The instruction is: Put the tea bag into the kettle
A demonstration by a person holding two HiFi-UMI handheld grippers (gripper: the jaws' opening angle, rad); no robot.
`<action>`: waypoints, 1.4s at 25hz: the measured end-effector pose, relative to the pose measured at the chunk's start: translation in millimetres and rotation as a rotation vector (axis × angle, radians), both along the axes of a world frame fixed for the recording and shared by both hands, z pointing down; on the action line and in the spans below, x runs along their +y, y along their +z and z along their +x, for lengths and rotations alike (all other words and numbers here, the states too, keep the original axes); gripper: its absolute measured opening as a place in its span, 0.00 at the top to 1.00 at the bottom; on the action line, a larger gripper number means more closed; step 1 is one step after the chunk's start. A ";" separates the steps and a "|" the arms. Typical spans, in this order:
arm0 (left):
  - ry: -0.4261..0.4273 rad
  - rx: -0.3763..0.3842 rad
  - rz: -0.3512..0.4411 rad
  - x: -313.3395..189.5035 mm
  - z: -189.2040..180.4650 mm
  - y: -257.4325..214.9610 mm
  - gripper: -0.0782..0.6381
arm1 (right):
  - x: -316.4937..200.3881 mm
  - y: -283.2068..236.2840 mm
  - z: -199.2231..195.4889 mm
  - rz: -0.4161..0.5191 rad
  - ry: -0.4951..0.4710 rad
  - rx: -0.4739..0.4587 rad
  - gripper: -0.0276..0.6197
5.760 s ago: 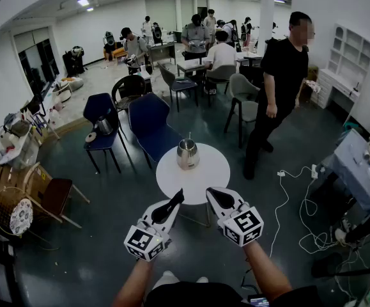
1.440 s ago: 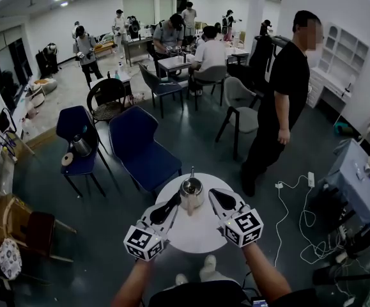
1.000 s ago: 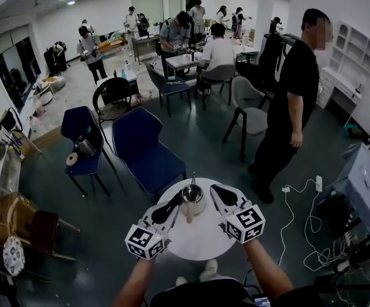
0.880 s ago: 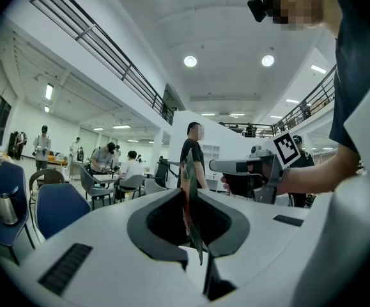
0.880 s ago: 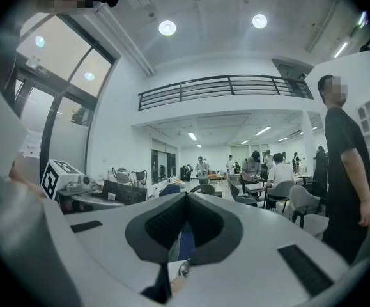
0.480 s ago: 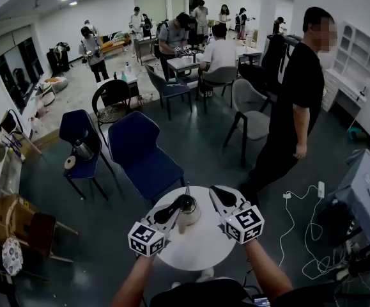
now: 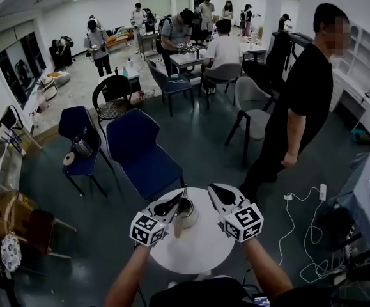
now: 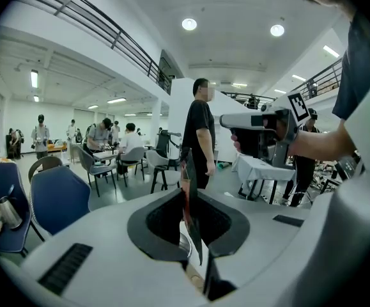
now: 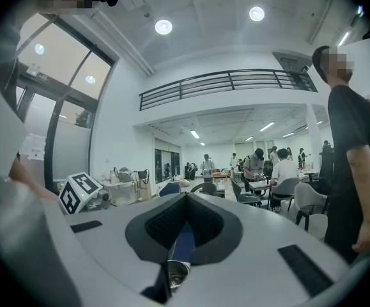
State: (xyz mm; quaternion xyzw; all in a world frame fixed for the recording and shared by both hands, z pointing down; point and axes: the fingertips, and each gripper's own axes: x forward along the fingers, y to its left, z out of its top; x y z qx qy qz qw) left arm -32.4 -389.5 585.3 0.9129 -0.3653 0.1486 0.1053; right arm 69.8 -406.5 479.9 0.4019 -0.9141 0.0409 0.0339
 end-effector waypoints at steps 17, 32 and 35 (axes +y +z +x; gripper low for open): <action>0.119 -0.292 -0.188 -44.1 10.5 102.3 0.84 | -48.6 37.4 12.3 -0.075 -0.015 -0.007 0.93; 0.117 -0.409 -0.311 -48.9 8.6 158.9 0.84 | -52.5 61.2 18.2 -0.128 -0.015 0.009 0.93; 0.120 -0.438 -0.310 -54.1 12.2 162.3 0.84 | -54.9 63.5 21.1 -0.131 -0.015 0.011 0.93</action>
